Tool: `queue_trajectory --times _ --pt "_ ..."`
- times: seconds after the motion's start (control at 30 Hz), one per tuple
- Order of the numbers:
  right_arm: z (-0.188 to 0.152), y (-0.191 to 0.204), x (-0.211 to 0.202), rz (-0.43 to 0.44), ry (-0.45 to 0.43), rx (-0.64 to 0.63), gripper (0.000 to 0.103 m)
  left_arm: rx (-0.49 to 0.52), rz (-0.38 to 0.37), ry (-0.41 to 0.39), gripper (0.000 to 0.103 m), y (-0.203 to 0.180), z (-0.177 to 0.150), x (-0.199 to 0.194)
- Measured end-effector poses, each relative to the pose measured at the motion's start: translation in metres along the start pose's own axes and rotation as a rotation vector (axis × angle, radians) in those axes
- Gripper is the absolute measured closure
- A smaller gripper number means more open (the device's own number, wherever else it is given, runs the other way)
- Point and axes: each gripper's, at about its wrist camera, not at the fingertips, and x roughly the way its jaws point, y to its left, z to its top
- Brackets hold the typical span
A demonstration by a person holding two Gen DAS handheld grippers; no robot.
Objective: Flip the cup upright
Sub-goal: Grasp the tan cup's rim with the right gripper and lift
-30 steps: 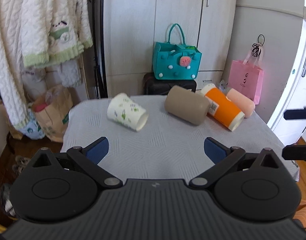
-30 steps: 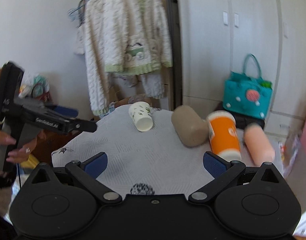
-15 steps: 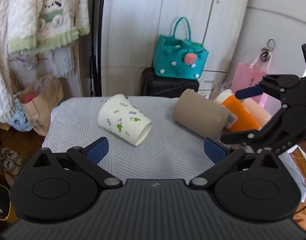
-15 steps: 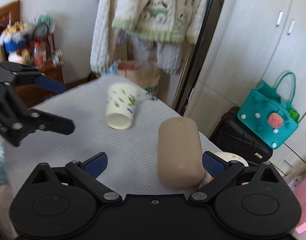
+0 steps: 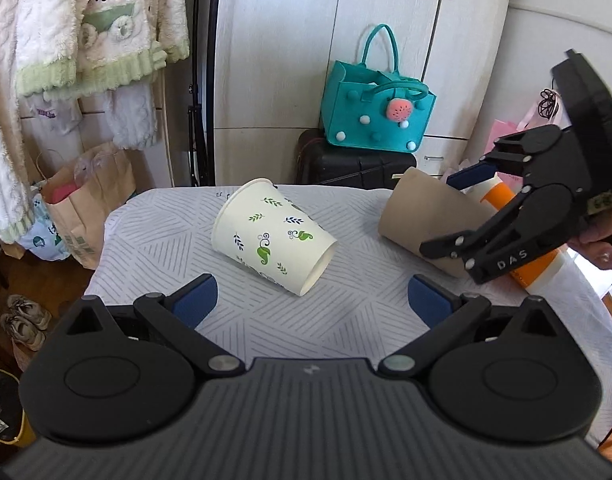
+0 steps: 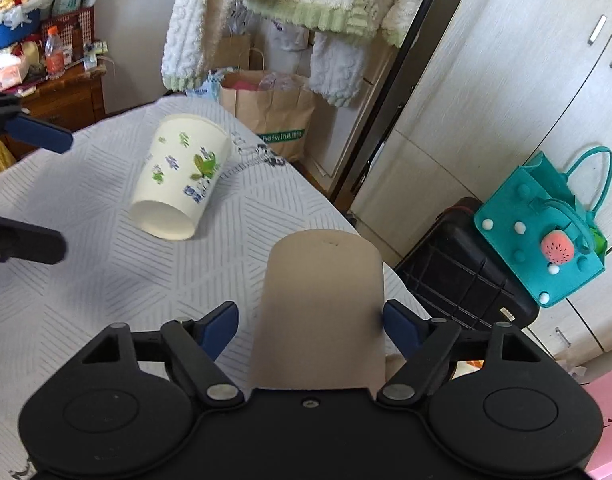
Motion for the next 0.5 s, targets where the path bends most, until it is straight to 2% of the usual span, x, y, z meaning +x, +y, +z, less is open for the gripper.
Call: queue_trajectory --times 0.1,0.13,0.23,0.5 --pt "0.002 0.000 0.011 -0.015 0.031 -0.022 0.010 -0.006 -0.002 0.011 0.000 0.001 -0.001 0.004" --pt "0.002 0.001 0.013 -0.029 0.039 -0.026 0.011 -0.009 -0.004 0.015 0.000 0.001 -0.001 0.005" --pt "0.003 0.001 0.011 -0.059 0.028 -0.009 0.024 -0.014 -0.010 0.018 0.000 0.002 -0.003 0.006" --pt "0.001 -0.002 0.003 -0.030 0.023 0.064 0.024 -0.020 -0.027 0.019 0.000 0.001 -0.005 0.003"
